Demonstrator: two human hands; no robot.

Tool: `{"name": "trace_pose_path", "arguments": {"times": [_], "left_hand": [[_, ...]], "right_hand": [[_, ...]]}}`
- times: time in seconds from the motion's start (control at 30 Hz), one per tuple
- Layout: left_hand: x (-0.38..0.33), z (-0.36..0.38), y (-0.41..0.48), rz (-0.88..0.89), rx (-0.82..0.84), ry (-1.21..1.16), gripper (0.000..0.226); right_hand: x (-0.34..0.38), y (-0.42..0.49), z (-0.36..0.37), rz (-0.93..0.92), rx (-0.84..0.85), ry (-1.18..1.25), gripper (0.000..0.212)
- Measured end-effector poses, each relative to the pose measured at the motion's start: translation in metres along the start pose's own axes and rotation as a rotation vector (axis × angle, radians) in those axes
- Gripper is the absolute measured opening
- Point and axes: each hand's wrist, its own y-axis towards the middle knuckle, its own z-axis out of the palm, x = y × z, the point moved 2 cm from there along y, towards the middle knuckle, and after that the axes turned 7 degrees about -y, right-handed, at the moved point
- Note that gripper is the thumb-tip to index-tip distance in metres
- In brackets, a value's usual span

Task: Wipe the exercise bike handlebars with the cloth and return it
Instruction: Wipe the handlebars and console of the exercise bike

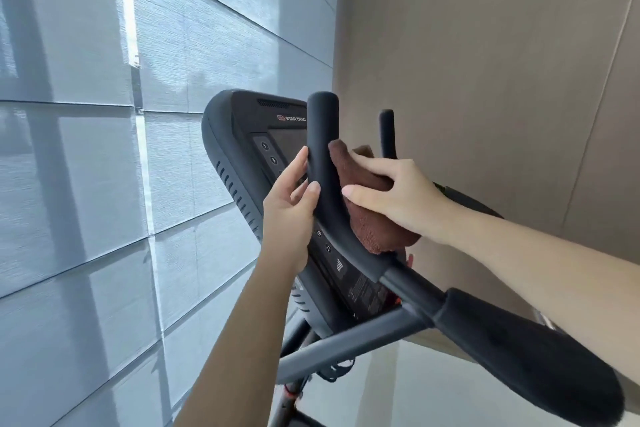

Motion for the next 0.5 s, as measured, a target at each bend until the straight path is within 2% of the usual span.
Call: {"name": "trace_pose_path", "arguments": {"times": [0.17, 0.3, 0.4, 0.5], "left_hand": [[-0.003, 0.007, -0.004, 0.004, -0.085, 0.071, 0.049], [-0.006, 0.014, -0.007, 0.008, -0.172, 0.121, 0.046], [-0.009, 0.017, -0.008, 0.010, -0.215, 0.186, 0.044], [-0.011, 0.021, -0.014, 0.039, -0.226, 0.244, 0.046]], "right_hand": [[-0.005, -0.021, -0.016, -0.047, 0.311, -0.206, 0.050], [-0.021, -0.038, -0.028, -0.066, 0.422, -0.094, 0.045], [-0.029, -0.037, -0.038, -0.093, 0.390, 0.027, 0.041], [-0.031, -0.014, -0.035, -0.110, 0.161, 0.236, 0.044]]}}
